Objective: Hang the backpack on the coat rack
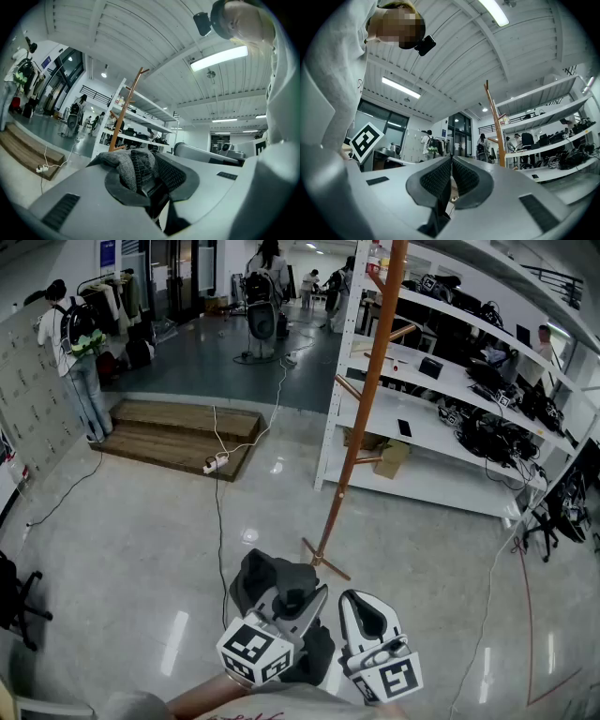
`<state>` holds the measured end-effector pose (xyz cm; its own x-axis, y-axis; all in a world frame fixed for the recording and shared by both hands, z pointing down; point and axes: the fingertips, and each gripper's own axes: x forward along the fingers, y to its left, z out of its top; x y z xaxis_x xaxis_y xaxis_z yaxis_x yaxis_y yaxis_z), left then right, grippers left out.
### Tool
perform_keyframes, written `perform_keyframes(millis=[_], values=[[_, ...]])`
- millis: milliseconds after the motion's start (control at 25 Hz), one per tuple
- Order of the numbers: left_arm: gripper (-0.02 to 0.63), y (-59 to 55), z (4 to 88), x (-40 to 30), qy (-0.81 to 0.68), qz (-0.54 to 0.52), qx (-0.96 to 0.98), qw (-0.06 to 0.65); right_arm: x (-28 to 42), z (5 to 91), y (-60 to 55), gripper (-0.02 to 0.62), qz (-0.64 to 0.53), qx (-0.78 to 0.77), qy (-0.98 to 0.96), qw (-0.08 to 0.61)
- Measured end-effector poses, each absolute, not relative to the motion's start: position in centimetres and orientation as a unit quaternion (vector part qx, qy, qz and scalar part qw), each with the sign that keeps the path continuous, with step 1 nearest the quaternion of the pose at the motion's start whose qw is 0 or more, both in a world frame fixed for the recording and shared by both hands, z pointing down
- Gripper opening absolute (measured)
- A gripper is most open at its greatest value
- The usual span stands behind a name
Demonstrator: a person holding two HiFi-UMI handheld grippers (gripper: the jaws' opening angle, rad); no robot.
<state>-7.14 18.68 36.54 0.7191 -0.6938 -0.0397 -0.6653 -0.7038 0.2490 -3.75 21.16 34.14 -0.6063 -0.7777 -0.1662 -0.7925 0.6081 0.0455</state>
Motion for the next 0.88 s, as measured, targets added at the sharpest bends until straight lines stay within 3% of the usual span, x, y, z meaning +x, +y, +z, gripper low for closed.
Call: perform_keyframes(millis=[880], values=[[0.075, 18.3, 36.1, -3.4, -0.363, -0.065, 0.923, 0.11, -0.8, 32.9, 21.1, 0.028, 0.078, -0.427, 0.897, 0.078]])
